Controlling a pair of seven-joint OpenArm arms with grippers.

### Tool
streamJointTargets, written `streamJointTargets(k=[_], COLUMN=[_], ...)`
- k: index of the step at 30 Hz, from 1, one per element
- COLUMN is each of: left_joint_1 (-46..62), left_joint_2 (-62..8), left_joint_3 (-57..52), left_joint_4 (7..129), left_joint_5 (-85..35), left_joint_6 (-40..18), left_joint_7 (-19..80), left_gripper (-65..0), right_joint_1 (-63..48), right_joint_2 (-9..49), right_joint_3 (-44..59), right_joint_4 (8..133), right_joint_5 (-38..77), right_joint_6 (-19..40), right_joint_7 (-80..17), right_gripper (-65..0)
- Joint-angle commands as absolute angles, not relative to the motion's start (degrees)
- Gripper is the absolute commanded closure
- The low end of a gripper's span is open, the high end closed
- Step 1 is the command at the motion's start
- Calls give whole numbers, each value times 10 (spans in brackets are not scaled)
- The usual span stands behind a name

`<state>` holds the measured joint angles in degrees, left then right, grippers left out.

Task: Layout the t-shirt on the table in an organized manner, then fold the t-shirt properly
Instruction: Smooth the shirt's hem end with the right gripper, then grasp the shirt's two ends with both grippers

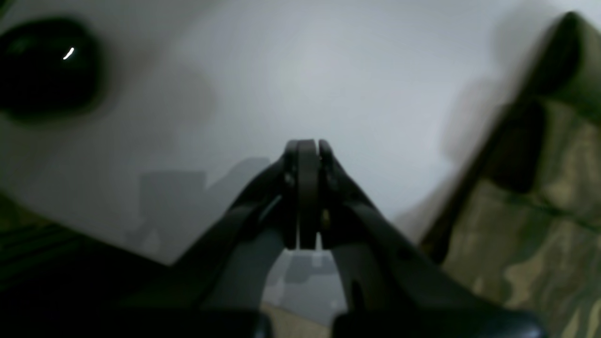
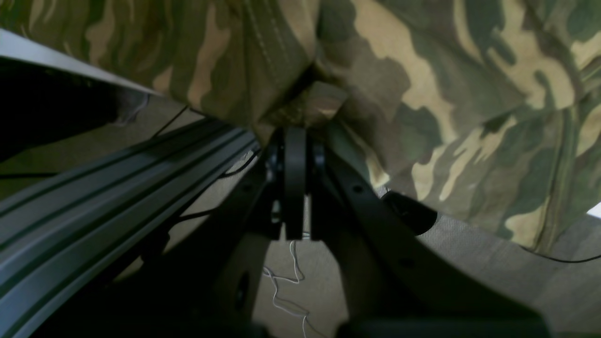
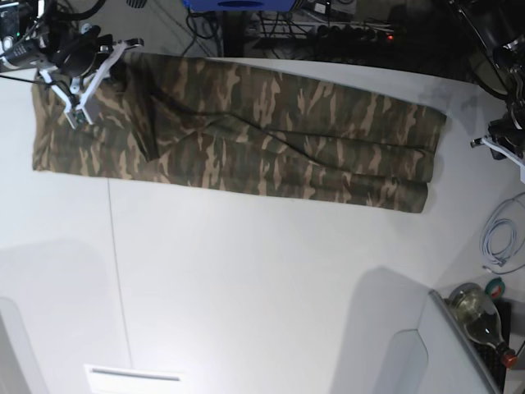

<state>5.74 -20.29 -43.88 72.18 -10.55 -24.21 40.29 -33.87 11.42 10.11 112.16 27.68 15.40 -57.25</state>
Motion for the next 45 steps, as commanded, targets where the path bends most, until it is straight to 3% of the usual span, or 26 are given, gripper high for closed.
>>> streamJointTargets(k=[1, 11, 19, 23, 28, 33, 38, 41, 45], left_joint_1=[58, 22, 25, 25, 25, 25, 25, 25, 46], left_joint_2=[-217, -218, -218, -218, -218, -218, -218, -218, -218], left_joint_3=[-440, -439, -443, -444, -444, -444, -439, -439, -439], left_joint_4=[730, 669, 659, 659, 659, 659, 659, 659, 669], left_joint_5=[-103, -103, -103, -103, -103, -103, -103, -103, -103], left_joint_6=[-240, -240, -240, -240, -240, -239, -239, -239, -240], left_joint_7=[397, 395, 380, 380, 380, 380, 381, 381, 379], left_gripper=[0, 0, 0, 0, 0, 0, 0, 0, 0], right_joint_1=[-337, -246, -203, -206, -204, -204, -194, -192, -195], right_joint_2=[123, 125, 141, 141, 135, 126, 122, 111, 107], right_joint_3=[102, 108, 109, 116, 142, 148, 147, 152, 179], right_joint_4=[1132, 1126, 1046, 1037, 1032, 1017, 978, 968, 991], right_joint_5=[281, 276, 276, 276, 276, 276, 276, 277, 277], right_joint_6=[155, 153, 147, 84, 70, -10, -15, -17, -66], right_joint_7=[-566, -570, -567, -565, -565, -565, -565, -565, -563], right_gripper=[0, 0, 0, 0, 0, 0, -5, -74, -228])
